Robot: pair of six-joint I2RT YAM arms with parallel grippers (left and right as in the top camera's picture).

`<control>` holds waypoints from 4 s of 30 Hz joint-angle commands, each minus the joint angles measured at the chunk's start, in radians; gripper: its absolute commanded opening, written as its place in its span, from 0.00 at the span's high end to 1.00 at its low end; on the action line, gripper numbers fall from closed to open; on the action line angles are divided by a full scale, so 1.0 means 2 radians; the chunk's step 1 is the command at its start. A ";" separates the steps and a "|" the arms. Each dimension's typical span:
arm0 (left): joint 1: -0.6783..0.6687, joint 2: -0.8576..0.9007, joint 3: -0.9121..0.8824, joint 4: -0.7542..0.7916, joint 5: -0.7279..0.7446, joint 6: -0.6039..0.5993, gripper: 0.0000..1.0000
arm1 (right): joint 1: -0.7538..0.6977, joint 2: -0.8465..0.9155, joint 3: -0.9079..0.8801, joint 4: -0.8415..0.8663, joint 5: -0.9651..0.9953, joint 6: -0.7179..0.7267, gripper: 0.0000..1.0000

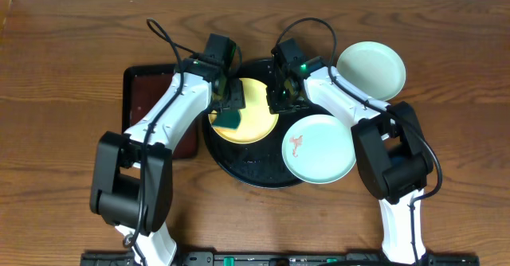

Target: Clean dirty plates on tray and stack at the side

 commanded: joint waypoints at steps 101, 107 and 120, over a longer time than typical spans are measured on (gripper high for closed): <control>0.214 -0.083 -0.014 0.018 -0.027 -0.030 0.92 | 0.203 -0.065 0.181 -0.060 0.785 -0.351 0.99; 0.214 -0.083 -0.014 0.019 -0.027 -0.030 0.93 | 0.201 -0.065 0.181 -0.060 0.782 -0.344 0.99; 0.214 -0.083 -0.014 0.015 -0.027 -0.025 0.93 | 0.080 -0.072 0.182 -0.135 0.443 -0.071 0.99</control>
